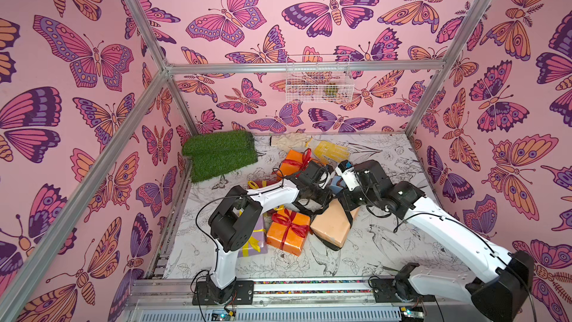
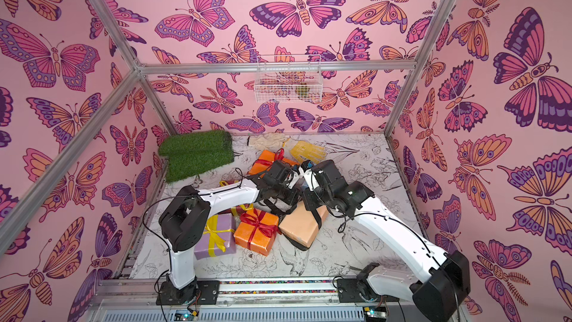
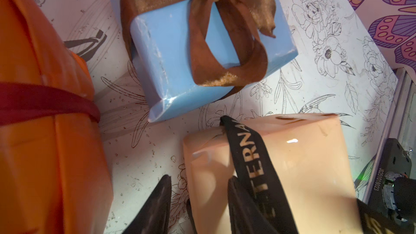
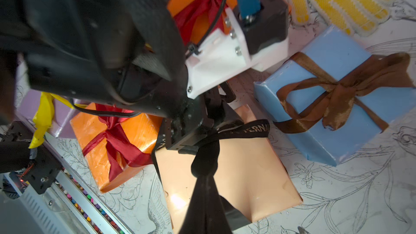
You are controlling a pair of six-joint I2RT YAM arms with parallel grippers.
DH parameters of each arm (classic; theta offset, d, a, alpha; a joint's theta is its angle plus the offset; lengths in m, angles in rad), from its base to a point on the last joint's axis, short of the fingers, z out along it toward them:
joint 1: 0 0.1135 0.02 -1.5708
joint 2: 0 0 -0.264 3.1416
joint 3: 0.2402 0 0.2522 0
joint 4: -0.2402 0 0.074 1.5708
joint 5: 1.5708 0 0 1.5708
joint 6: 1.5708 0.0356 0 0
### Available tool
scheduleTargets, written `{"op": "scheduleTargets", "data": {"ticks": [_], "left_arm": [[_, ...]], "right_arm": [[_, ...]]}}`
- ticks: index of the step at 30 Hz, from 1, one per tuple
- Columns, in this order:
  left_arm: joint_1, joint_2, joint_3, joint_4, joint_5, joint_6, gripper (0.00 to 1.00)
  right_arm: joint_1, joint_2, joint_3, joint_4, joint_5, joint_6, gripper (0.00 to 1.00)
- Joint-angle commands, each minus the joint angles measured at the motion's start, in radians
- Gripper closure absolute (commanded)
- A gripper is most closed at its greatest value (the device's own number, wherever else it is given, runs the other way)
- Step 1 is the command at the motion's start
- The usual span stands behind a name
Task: Untie the ribbon bows on the gift boxes
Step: Pull the ribbon from the gift box.
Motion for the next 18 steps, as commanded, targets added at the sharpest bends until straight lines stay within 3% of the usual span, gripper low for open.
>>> {"op": "scheduleTargets", "data": {"ticks": [1, 18], "left_arm": [[0.006, 0.011, -0.040, -0.032, 0.020, -0.017, 0.56], [0.004, 0.007, -0.056, -0.014, 0.023, -0.027, 0.56]], "right_arm": [[0.009, -0.037, 0.056, -0.032, 0.015, 0.002, 1.00], [0.007, -0.058, 0.322, -0.153, 0.031, -0.027, 1.00]]}}
